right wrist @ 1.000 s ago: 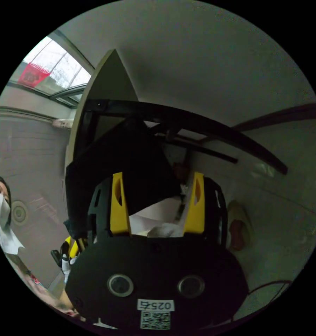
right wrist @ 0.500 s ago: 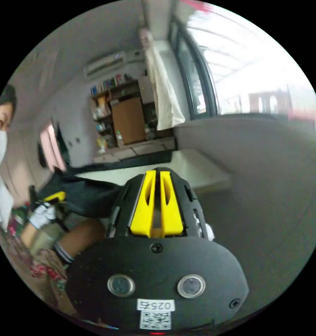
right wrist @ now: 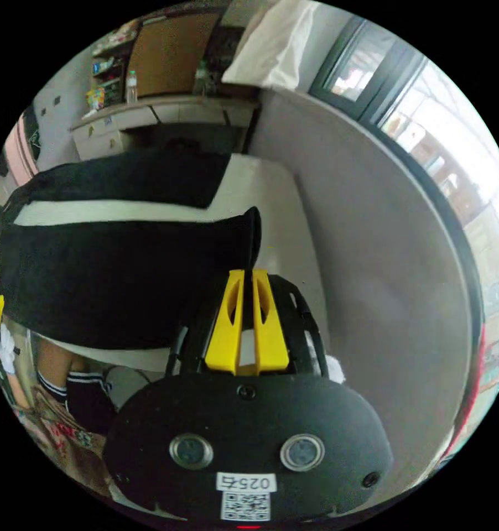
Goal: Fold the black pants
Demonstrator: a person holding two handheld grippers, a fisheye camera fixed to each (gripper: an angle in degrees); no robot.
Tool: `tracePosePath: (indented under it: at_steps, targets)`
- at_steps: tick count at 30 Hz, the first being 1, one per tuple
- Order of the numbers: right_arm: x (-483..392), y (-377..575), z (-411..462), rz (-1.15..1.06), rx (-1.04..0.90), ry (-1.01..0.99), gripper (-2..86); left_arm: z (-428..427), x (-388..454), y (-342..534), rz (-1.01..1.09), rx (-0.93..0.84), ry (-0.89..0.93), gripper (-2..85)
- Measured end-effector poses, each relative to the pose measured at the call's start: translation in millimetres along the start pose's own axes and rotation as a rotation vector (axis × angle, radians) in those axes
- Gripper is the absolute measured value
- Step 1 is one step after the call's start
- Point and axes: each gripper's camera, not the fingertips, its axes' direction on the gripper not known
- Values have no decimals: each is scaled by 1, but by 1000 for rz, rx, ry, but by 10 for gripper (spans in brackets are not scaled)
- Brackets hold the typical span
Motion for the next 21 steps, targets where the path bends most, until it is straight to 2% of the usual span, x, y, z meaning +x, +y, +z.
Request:
tracePosePath:
  at_steps: [2, 5, 7, 9, 10, 12, 13, 14, 16, 18, 21]
  targets:
    - [2, -1, 8, 63, 12, -27, 33, -20, 4, -11, 26, 44, 2, 95]
    - [6, -4, -11, 153, 54, -59, 46, -63, 15, -44, 96, 79, -128, 101]
    - [-4, 4, -49, 192, 204, 12, 56, -91, 19, -69, 125, 98, -222, 113]
    - [-33, 24, -112, 273, 486, 161, 78, -125, 20, -101, 141, 147, -344, 125]
    - [-42, 30, -127, 292, 556, 168, 77, -132, 19, -108, 144, 160, -372, 125]
    - [-85, 31, -170, 215, 729, 34, 85, -150, 5, -142, 138, 171, -450, 131]
    - [-96, 27, -176, 185, 746, -27, 89, -152, -1, -151, 141, 164, -464, 133]
    - [-118, 16, -183, 124, 775, -171, 108, -152, -16, -169, 150, 136, -496, 136]
    - [-156, -11, -180, -17, 758, -375, 126, -144, -48, -197, 129, 59, -535, 137]
    - [-213, -65, -153, -165, 582, -544, 135, -122, -104, -231, 48, -63, -556, 136]
    - [-278, -126, -99, -298, 389, -491, 135, -94, -183, -261, -135, -157, -541, 121]
